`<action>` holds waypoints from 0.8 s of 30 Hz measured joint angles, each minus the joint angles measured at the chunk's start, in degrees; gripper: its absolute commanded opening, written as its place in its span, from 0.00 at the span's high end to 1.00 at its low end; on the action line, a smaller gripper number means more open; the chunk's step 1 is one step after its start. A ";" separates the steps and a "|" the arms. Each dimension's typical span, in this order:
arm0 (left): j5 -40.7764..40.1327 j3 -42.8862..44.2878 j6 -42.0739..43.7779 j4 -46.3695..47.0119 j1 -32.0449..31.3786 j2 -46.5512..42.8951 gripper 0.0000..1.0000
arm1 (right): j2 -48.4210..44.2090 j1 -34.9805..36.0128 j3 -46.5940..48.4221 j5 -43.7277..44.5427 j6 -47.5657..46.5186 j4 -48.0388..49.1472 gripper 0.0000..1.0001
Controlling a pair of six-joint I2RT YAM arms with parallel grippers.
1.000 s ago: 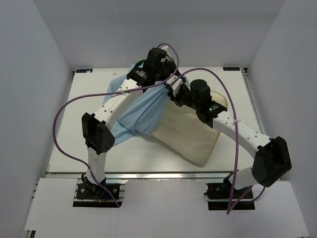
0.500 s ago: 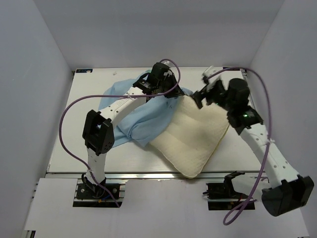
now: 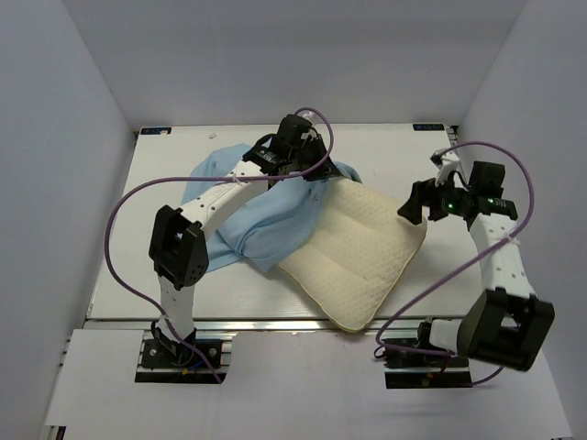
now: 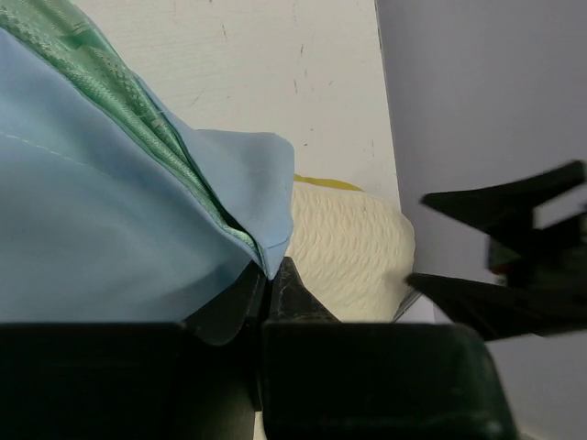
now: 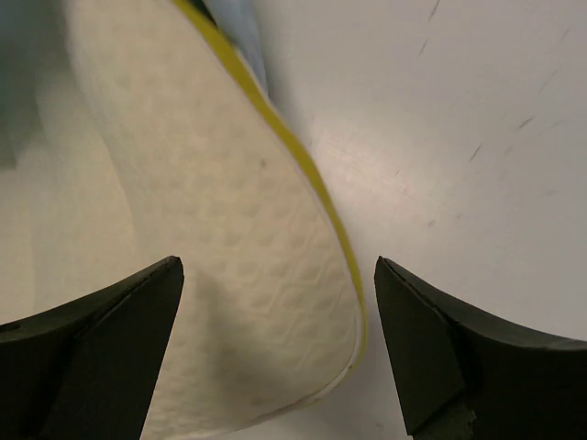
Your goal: Put the pillow into the pillowcase
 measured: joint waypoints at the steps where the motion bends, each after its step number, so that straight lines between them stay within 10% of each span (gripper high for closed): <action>1: 0.13 -0.02 0.02 0.02 0.02 -0.15 1.00 | 2.23 -0.83 -0.87 -0.83 -1.73 -1.92 0.10; 7: 0.61 -0.04 0.39 -0.02 0.15 -0.87 1.00 | 12.31 -1.75 -0.44 -7.63 -10.45 -10.16 0.12; 15: 1.73 -0.04 0.55 -0.20 0.72 -1.25 1.00 | 25.66 -1.44 7.32 -20.48 -20.35 -24.15 0.83; 24: 3.80 9.11 1.01 -4.68 0.68 1.11 1.00 | 22.25 3.65 12.15 -24.20 -13.90 -22.51 0.97</action>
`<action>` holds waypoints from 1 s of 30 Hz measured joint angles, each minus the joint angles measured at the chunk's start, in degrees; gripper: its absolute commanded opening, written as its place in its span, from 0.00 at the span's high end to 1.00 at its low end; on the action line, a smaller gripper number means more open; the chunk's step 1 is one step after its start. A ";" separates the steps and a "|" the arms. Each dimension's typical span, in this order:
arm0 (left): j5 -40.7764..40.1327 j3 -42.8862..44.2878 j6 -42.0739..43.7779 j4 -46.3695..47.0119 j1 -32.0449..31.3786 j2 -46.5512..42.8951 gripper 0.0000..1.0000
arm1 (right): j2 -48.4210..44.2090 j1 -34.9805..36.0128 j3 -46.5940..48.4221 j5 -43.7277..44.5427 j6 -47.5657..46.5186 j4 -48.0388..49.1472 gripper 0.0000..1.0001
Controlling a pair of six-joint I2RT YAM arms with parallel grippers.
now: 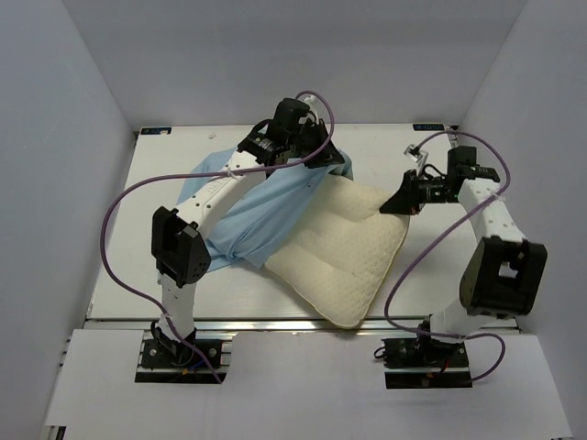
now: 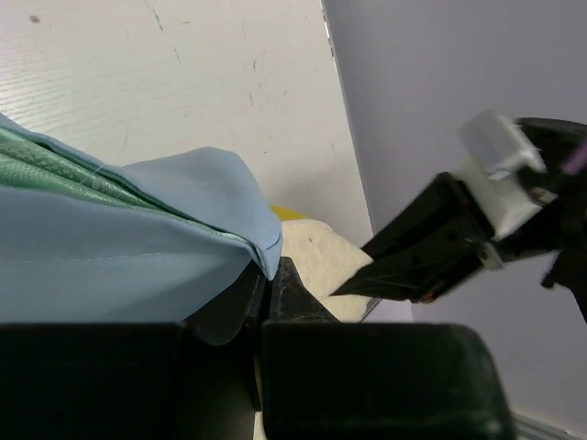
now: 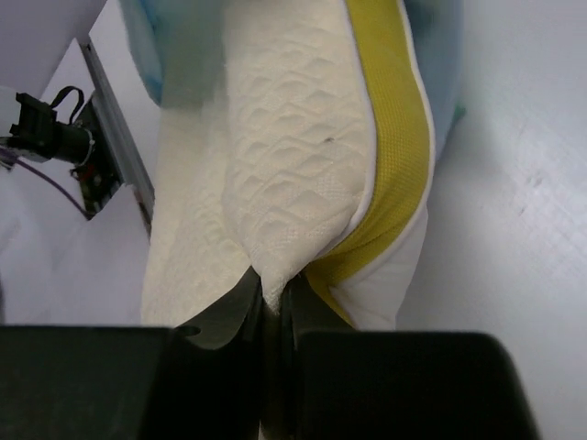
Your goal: Put the pillow into the pillowcase
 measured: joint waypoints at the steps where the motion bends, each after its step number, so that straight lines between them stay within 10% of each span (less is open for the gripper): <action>1: 0.00 1.07 0.11 -0.63 -0.02 0.33 1.00 | -2.47 1.05 0.02 0.42 3.08 3.15 0.98; 17: 0.02 12.81 -1.46 -2.54 -0.59 12.61 1.00 | -6.86 17.88 1.84 12.79 29.77 36.65 1.00; 30: 1.03 13.33 -4.52 0.52 -1.77 13.11 1.00 | -6.32 8.17 -7.78 25.83 31.56 47.63 1.00</action>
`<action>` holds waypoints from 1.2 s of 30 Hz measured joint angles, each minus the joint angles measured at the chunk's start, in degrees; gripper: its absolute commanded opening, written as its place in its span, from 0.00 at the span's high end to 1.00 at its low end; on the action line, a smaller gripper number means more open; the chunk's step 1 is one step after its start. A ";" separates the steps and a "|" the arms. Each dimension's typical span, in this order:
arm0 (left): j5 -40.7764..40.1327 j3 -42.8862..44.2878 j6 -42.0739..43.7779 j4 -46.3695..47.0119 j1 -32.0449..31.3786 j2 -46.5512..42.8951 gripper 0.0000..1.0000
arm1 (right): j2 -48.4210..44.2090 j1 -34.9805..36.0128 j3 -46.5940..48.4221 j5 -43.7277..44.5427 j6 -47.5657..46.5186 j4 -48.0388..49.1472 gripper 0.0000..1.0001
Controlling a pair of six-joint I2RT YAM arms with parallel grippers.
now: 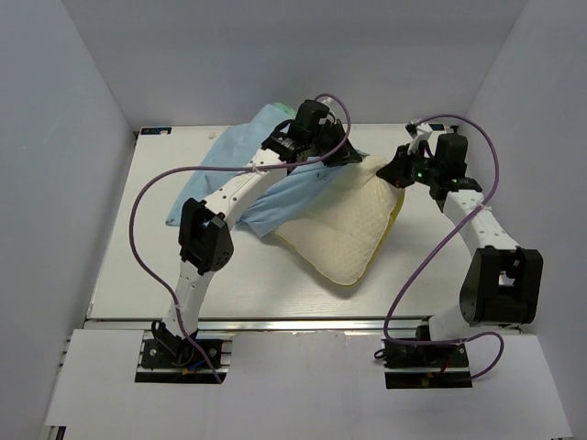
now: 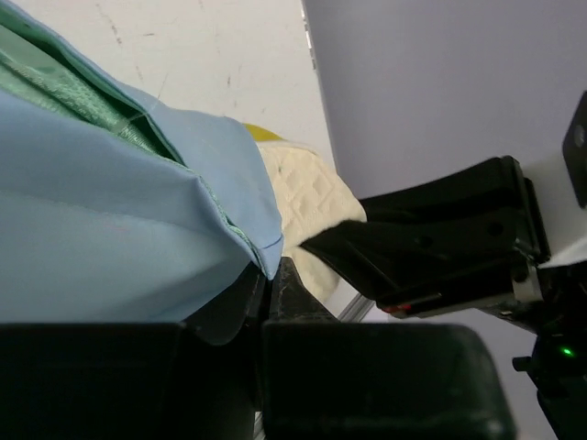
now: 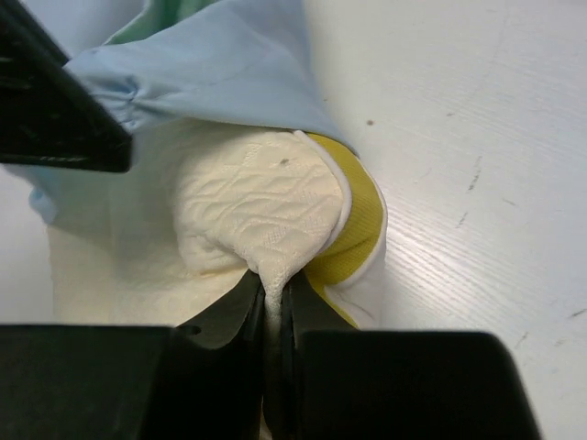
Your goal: Put the pillow into the pillowcase
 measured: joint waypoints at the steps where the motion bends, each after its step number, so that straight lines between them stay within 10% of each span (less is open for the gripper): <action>1: 0.17 -0.15 -0.20 0.68 -0.11 0.00 1.00 | 0.28 -0.31 0.02 0.46 0.09 0.63 1.00; 9: -0.98 1.99 -0.22 3.56 -0.42 5.25 0.97 | 4.83 -0.72 0.72 0.70 1.31 1.88 0.98; 20: -10.58 0.48 7.89 3.45 -2.64 8.55 0.25 | 4.70 -0.61 -4.07 1.01 -0.59 -0.11 0.82; 29: -19.85 -16.61 19.65 4.39 -3.19 -16.22 0.12 | 8.98 -0.63 2.38 1.09 -1.03 -4.24 0.49; 36: -30.08 -48.19 22.08 7.41 -3.69 -50.16 0.06 | 6.14 -0.63 4.81 2.84 -6.54 -10.38 0.15</action>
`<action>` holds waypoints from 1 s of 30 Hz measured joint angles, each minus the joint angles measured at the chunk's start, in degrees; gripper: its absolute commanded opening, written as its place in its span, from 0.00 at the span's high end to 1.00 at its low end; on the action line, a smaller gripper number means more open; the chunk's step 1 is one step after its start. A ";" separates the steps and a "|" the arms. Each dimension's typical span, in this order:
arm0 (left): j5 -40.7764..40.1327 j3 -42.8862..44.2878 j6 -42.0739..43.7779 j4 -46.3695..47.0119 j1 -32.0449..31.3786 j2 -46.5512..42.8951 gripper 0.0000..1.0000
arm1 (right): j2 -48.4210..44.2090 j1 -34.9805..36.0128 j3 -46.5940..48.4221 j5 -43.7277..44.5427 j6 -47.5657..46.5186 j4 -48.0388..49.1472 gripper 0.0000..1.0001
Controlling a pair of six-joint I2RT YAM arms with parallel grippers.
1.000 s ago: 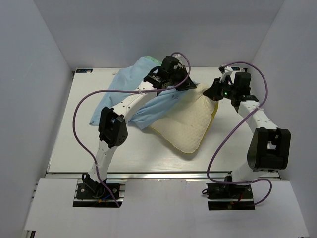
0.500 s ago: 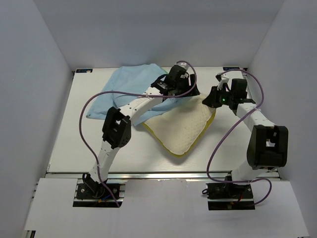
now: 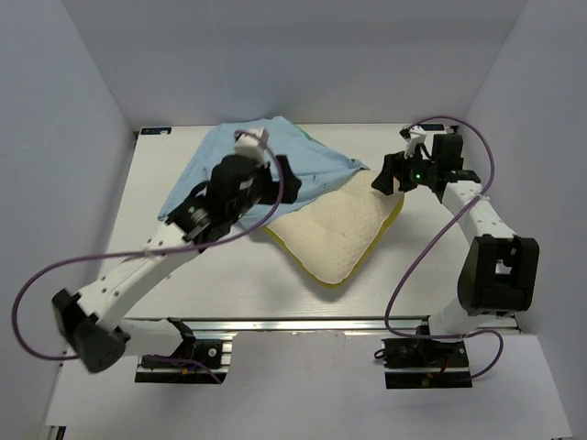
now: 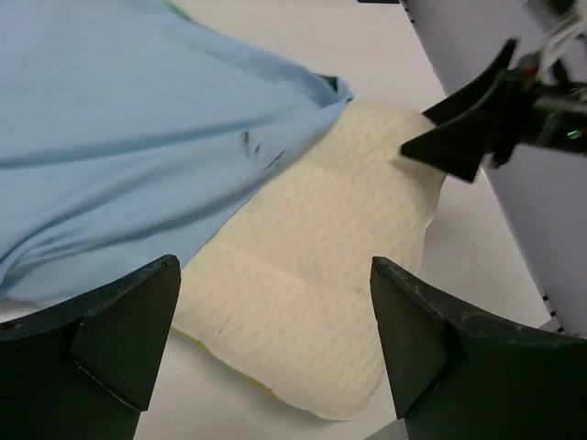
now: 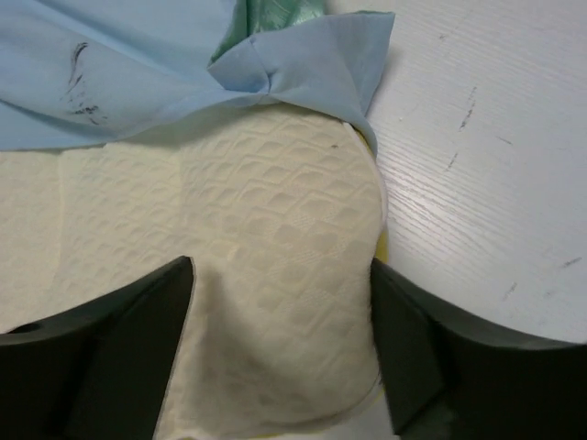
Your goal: Put the pillow into the pillowcase
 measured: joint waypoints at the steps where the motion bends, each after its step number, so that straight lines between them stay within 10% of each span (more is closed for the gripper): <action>1: -1.49 -4.57 -0.59 0.02 -0.33 -3.89 0.06 | -1.18 0.00 0.00 0.48 -1.07 -0.98 0.11; 13: -15.93 -34.07 -8.72 -1.81 -6.82 -9.31 0.04 | -17.57 0.02 -0.04 1.14 -15.63 -12.48 0.11; 30: -34.67 -29.77 -7.63 10.19 -3.45 17.14 0.20 | -28.13 5.40 -12.26 -8.28 -19.43 -21.97 0.11</action>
